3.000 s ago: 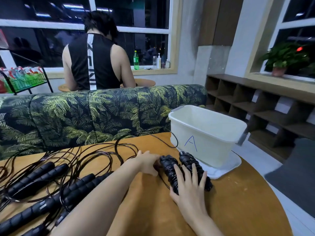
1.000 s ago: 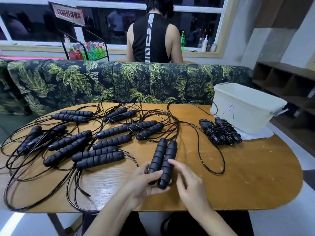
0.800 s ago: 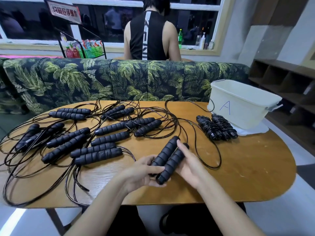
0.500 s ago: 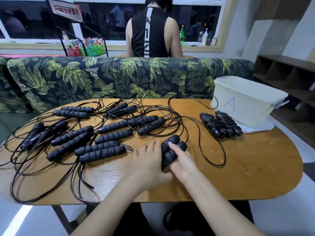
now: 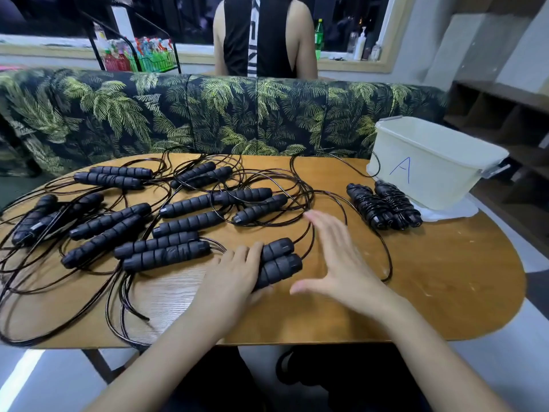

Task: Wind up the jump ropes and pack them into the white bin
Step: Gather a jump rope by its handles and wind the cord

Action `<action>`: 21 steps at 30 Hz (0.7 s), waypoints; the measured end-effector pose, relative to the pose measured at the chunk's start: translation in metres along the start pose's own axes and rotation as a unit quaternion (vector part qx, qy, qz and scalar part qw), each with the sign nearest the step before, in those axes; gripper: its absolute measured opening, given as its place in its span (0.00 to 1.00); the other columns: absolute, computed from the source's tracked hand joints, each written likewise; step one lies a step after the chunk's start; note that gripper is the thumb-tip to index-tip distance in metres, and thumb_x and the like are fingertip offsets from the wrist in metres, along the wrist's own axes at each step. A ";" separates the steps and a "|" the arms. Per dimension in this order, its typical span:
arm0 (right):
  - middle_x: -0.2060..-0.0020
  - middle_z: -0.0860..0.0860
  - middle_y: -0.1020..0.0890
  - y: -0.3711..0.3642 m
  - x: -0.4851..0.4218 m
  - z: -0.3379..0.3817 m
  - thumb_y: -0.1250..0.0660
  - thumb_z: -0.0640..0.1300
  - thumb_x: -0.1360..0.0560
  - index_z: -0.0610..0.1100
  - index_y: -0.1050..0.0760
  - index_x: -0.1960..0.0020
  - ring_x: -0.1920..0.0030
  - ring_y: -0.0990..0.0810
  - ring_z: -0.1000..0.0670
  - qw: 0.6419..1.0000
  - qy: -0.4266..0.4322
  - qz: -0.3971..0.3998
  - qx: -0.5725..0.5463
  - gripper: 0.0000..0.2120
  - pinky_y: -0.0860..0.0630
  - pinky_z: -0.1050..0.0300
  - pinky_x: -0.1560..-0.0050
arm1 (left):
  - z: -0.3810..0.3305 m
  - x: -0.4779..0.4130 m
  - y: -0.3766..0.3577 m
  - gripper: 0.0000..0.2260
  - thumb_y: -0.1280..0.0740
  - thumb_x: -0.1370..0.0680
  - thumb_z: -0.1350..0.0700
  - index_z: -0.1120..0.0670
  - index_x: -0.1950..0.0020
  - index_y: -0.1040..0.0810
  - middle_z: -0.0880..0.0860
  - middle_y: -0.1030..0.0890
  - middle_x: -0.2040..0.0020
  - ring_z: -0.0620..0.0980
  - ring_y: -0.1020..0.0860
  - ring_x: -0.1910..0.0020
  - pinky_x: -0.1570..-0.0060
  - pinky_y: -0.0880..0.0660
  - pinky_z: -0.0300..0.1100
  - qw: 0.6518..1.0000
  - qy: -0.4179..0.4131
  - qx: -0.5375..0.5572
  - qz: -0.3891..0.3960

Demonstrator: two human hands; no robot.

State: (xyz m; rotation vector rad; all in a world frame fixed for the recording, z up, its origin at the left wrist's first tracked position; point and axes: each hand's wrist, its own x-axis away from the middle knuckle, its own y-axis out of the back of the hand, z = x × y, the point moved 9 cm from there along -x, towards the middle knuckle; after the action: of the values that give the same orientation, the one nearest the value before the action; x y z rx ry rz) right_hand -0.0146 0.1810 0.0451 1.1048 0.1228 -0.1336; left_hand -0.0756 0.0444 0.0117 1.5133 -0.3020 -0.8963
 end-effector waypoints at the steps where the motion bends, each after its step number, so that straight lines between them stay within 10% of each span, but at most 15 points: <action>1: 0.25 0.59 0.48 -0.007 -0.001 0.009 0.33 0.73 0.38 0.53 0.55 0.22 0.25 0.55 0.60 0.996 0.055 0.042 0.062 0.55 0.64 0.48 0.24 | -0.002 0.001 0.002 0.39 0.35 0.37 0.27 0.56 0.39 0.28 0.52 0.22 0.59 0.55 0.20 0.64 0.70 0.25 0.47 1.000 -0.019 0.007 -0.012; 5: 0.31 0.55 0.32 -0.021 -0.010 0.016 0.40 0.70 0.30 0.49 0.43 0.24 0.29 0.37 0.56 0.973 0.147 0.037 0.174 0.42 0.65 0.48 0.24 | -0.003 -0.001 0.011 0.40 0.56 0.28 0.26 0.57 0.36 0.30 0.53 0.21 0.56 0.56 0.20 0.61 0.66 0.23 0.48 0.998 -0.054 0.015 -0.026; 11: 0.32 0.62 0.41 -0.031 -0.012 0.007 0.34 0.62 0.28 0.49 0.50 0.22 0.30 0.55 0.65 0.988 0.125 0.071 0.048 0.43 0.68 0.68 0.30 | 0.005 -0.001 0.013 0.35 0.48 0.28 0.29 0.55 0.36 0.29 0.51 0.22 0.55 0.55 0.22 0.57 0.61 0.25 0.47 0.998 -0.063 0.029 -0.012; 15: 0.38 0.57 0.28 -0.018 -0.022 -0.017 0.46 0.55 0.21 0.46 0.32 0.30 0.35 0.38 0.64 0.995 0.097 -0.030 -0.002 0.24 0.49 0.51 0.23 | 0.024 -0.006 0.020 0.32 0.44 0.28 0.30 0.51 0.34 0.31 0.50 0.21 0.49 0.54 0.22 0.51 0.56 0.27 0.45 0.987 0.004 0.160 -0.020; 21: 0.56 0.57 0.21 -0.016 -0.029 -0.044 0.44 0.43 0.17 0.46 0.24 0.50 0.52 0.24 0.62 0.972 0.008 -0.192 -0.136 0.11 0.43 0.52 0.25 | 0.029 -0.020 0.031 0.31 0.42 0.31 0.31 0.48 0.35 0.29 0.45 0.20 0.46 0.45 0.23 0.48 0.51 0.27 0.42 0.914 0.123 0.385 -0.034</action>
State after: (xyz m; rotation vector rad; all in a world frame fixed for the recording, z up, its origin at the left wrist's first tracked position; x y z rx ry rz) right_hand -0.0478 0.2146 0.0167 0.7986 0.3596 -0.4406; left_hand -0.0989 0.0310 0.0502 2.3571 -0.4483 -0.6481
